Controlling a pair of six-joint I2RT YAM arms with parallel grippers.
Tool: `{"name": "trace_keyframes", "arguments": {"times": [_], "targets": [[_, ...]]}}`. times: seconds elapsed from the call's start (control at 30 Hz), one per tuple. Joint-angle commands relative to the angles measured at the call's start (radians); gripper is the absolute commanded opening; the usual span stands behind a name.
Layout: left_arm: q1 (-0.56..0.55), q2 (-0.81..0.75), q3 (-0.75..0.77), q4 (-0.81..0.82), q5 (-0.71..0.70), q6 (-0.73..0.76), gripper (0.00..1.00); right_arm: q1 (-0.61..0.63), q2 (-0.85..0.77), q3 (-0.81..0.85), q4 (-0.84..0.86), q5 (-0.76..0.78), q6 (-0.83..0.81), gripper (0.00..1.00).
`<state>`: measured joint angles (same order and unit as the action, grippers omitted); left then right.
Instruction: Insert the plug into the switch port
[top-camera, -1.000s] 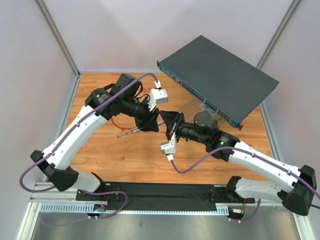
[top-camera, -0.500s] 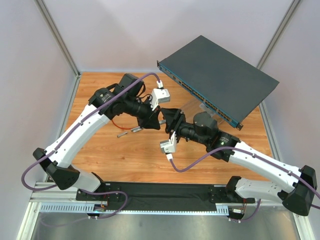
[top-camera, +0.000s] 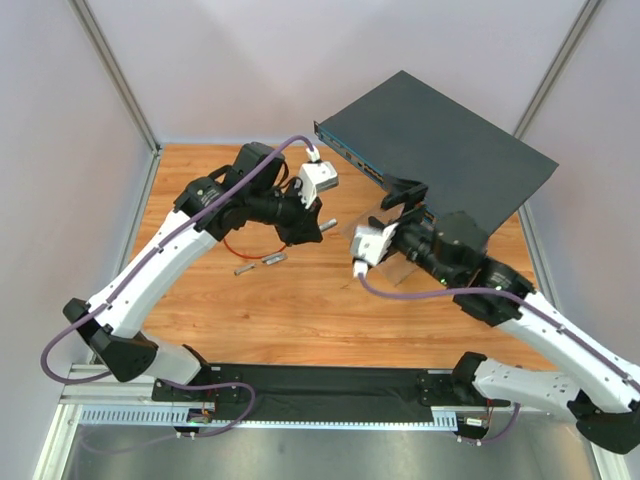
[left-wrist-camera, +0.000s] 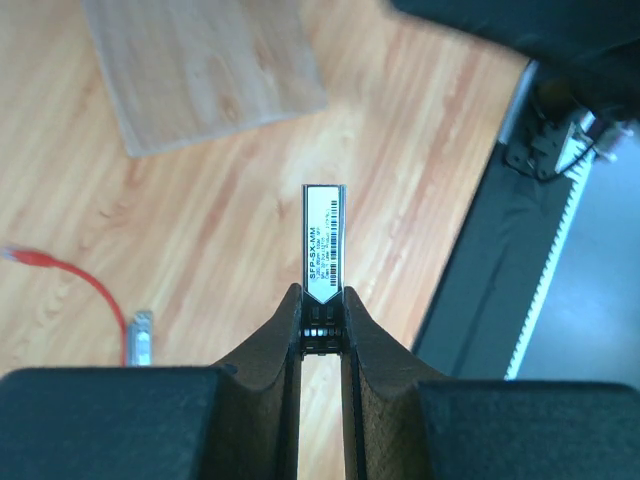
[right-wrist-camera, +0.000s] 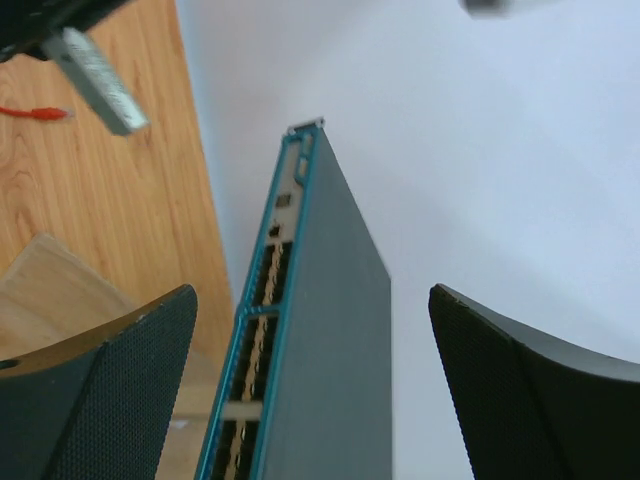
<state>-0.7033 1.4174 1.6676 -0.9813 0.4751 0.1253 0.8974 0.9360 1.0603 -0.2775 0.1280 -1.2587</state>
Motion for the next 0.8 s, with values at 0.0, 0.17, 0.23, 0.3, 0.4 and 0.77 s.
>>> {"name": "trace_keyframes", "arguments": {"times": [0.0,0.17,0.23,0.3,0.4,0.77], "targets": [[0.002,0.037,0.099,0.050,-0.069,0.020,0.00,-0.078,-0.023,0.182,-0.196,0.073,0.417,1.00],[-0.015,0.149,0.236,0.053,-0.205,0.046,0.00,-0.335,0.023,0.375,-0.408,-0.059,0.795,1.00],[-0.016,0.218,0.285,0.026,-0.236,0.043,0.00,-0.423,0.027,0.418,-0.472,-0.097,0.916,1.00],[-0.016,0.265,0.362,0.009,-0.274,0.039,0.00,-0.474,0.029,0.438,-0.532,-0.155,0.987,1.00],[-0.018,0.356,0.467,-0.022,-0.305,0.037,0.00,-0.569,0.029,0.467,-0.581,-0.209,1.099,1.00],[-0.021,0.568,0.699,-0.123,-0.319,0.085,0.00,-0.969,0.152,0.576,-0.699,-0.516,1.320,0.99]]}}
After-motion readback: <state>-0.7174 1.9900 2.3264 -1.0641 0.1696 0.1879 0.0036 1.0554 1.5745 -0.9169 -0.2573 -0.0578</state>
